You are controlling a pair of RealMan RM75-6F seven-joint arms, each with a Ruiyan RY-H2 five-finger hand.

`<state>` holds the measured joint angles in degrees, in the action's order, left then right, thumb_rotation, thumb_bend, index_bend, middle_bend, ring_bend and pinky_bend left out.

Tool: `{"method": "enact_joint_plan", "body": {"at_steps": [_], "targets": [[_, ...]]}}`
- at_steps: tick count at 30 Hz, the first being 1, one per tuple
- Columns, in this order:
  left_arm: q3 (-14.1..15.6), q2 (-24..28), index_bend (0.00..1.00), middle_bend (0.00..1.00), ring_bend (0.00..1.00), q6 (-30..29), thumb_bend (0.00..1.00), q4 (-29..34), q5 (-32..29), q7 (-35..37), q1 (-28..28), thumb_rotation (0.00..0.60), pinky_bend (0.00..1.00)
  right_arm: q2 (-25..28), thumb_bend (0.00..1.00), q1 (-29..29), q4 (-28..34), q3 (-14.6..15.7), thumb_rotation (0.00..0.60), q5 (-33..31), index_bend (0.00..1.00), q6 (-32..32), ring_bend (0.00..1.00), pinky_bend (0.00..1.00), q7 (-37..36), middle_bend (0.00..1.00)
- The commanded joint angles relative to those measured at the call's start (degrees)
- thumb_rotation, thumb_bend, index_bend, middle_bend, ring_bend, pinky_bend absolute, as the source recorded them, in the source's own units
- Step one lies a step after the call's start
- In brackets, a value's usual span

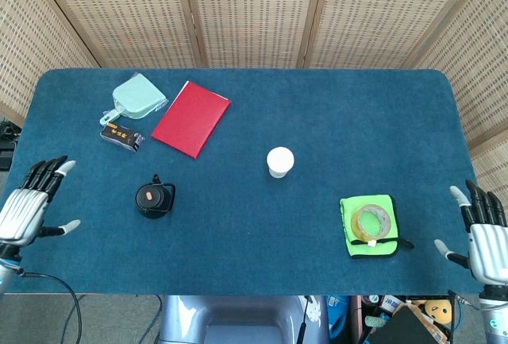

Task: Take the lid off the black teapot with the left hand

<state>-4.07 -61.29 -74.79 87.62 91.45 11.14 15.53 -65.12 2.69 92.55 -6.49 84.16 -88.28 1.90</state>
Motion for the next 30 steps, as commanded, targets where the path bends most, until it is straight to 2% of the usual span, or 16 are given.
{"method": "enact_joint_plan", "body": {"at_steps": [1, 4, 9, 14, 19, 30], "targets": [[0.0, -1.8, 0.27, 0.0, 0.0, 5.2, 0.14, -9.5, 6.3, 6.5, 7.4, 0.6, 0.0, -0.3, 0.0, 0.3, -0.2, -0.4, 0.6, -0.9, 0.0, 0.5, 0.0, 0.0, 0.7, 0.0], [0.2, -2.5, 0.38, 0.0, 0.0, 8.3, 0.14, -12.0, 7.0, 6.5, 10.5, 0.6, 0.0, -0.6, 0.0, 0.4, -0.4, -0.8, 0.6, -1.9, 0.0, 0.7, 0.0, 0.0, 1.2, 0.0], [1.1, -4.8, 0.43, 0.0, 0.0, 12.2, 0.17, -15.5, 8.6, 5.5, 14.8, 0.6, 0.0, -1.0, 0.0, 0.5, -0.8, -1.0, 0.6, -3.0, 0.0, 1.3, 0.0, 0.0, 2.1, 0.0], [3.1, -8.4, 0.44, 0.0, 0.0, 13.7, 0.21, -20.0, 11.2, 6.4, 18.0, 0.6, 0.0, -1.2, 0.0, 0.5, -0.9, -1.2, 0.6, -3.7, 0.0, 1.4, 0.0, 0.0, 2.5, 0.0], [4.7, -10.6, 0.45, 0.0, 0.0, 15.1, 0.32, -22.2, 12.3, 6.6, 20.3, 0.6, 0.0, -1.1, 0.0, 0.4, -0.8, -1.3, 0.6, -3.9, 0.0, 1.1, 0.0, 0.0, 2.6, 0.0], [6.0, -13.2, 0.46, 0.0, 0.0, 17.7, 0.36, -23.3, 10.8, 4.5, 23.0, 0.6, 0.0, -1.2, 0.0, 0.5, -1.0, -1.2, 0.6, -4.0, 0.0, 1.5, 0.0, 0.0, 2.6, 0.0]]}}
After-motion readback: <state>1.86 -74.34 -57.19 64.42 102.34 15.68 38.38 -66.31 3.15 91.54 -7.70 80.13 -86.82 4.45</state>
